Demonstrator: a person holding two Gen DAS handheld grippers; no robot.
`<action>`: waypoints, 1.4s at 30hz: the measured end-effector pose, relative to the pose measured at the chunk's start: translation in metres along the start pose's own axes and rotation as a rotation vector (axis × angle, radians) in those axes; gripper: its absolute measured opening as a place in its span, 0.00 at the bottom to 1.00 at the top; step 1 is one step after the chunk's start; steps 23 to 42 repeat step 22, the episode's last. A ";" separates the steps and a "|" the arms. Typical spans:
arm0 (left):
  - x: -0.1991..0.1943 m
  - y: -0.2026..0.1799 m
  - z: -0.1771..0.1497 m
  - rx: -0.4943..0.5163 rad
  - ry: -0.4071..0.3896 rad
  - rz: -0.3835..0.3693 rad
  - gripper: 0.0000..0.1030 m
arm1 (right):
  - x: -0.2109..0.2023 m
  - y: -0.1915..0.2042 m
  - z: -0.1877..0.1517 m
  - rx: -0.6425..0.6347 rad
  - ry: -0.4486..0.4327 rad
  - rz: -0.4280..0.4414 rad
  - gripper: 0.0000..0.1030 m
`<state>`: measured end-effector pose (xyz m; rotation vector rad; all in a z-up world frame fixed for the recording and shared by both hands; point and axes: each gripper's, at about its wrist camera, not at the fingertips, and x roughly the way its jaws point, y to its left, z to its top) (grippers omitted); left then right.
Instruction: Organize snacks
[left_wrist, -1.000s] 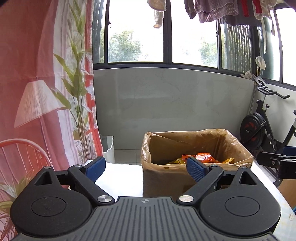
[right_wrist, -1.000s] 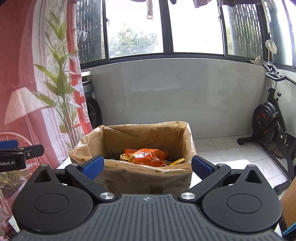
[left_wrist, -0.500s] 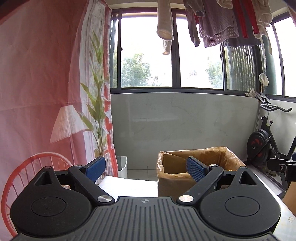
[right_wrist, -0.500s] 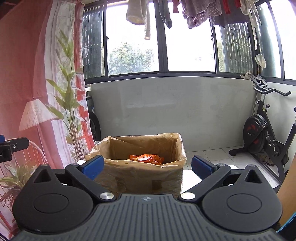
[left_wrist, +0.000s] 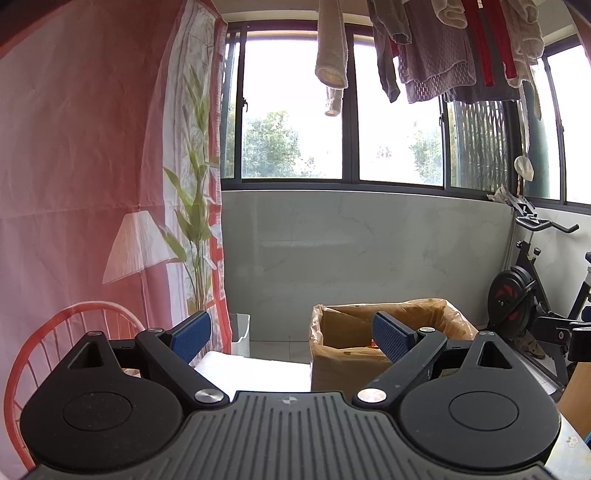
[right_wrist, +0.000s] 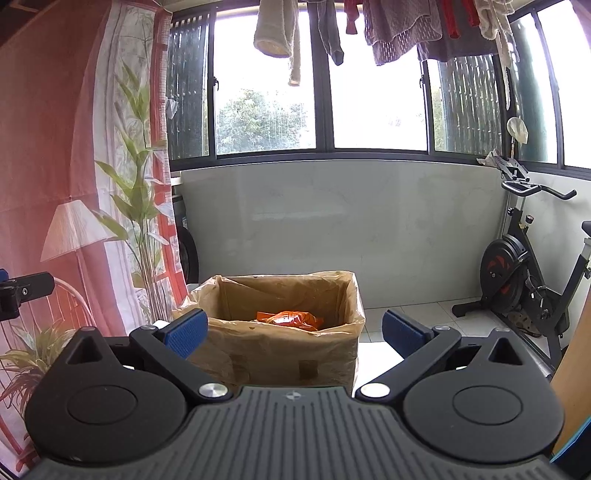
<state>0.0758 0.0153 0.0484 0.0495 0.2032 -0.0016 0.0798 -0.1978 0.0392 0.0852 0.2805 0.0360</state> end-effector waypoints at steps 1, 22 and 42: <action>0.000 0.000 -0.001 -0.002 0.001 -0.001 0.93 | 0.000 -0.001 0.000 0.002 0.001 0.002 1.00; 0.005 0.010 -0.007 -0.028 0.026 -0.012 0.93 | 0.003 0.000 -0.006 0.010 0.019 0.017 1.00; 0.005 0.010 -0.007 -0.028 0.026 -0.012 0.93 | 0.003 0.000 -0.006 0.010 0.019 0.017 1.00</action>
